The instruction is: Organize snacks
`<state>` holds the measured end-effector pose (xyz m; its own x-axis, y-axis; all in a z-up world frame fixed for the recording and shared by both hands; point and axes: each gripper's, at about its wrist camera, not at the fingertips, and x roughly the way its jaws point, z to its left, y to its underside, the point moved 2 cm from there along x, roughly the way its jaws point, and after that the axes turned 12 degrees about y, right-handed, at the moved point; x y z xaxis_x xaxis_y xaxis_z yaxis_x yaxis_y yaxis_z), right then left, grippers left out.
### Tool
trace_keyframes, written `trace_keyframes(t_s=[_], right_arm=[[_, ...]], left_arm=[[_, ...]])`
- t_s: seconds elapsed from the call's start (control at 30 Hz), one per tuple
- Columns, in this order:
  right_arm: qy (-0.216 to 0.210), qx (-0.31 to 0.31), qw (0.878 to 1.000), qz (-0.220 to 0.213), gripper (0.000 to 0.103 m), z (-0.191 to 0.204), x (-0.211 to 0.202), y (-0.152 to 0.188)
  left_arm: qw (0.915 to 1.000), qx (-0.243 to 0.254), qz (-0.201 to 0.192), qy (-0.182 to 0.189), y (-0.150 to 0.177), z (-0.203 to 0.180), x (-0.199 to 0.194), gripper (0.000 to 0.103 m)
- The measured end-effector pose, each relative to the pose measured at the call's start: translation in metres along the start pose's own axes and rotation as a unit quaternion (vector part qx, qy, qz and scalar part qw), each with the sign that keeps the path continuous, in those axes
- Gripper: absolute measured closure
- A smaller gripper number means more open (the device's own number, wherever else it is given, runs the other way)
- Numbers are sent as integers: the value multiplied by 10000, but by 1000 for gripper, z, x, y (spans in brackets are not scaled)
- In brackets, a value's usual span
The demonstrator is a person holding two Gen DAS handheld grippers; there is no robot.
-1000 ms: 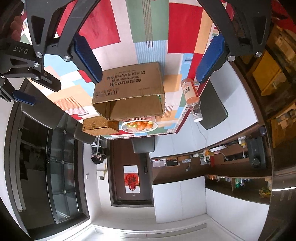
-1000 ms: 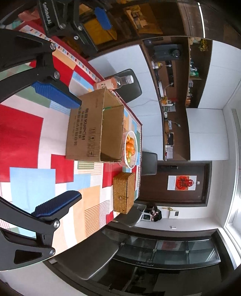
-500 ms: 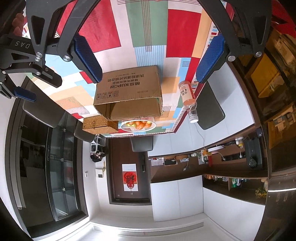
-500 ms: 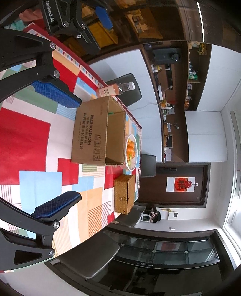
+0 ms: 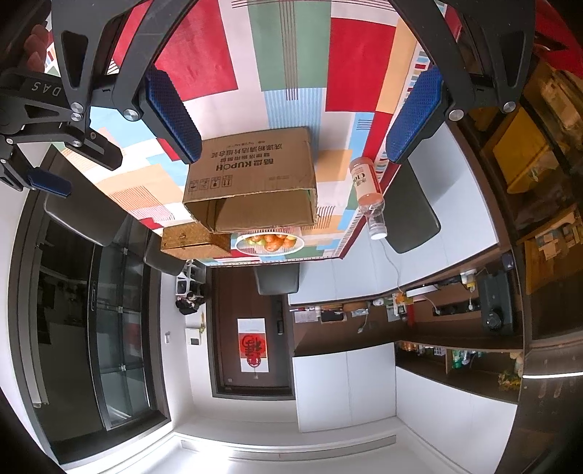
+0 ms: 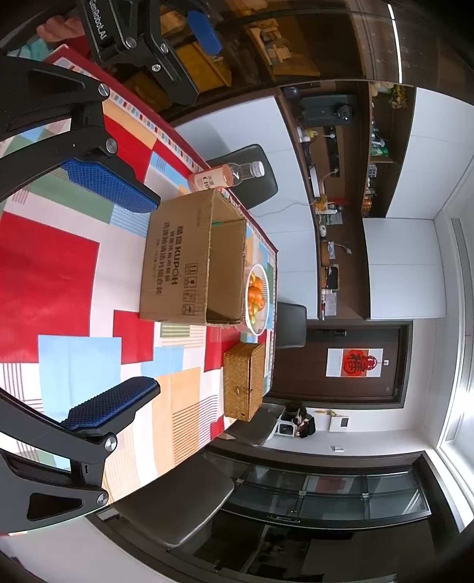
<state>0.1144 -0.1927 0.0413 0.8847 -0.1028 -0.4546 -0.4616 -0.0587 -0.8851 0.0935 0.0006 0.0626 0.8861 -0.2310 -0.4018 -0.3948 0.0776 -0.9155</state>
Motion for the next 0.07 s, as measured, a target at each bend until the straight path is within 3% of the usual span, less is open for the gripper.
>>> trace_keyframes(t_s=[0.07], right_arm=[[-6, -5, 10000, 11, 11, 1, 0, 0]], left_arm=[[10000, -17, 7, -13, 0, 0, 1, 0]])
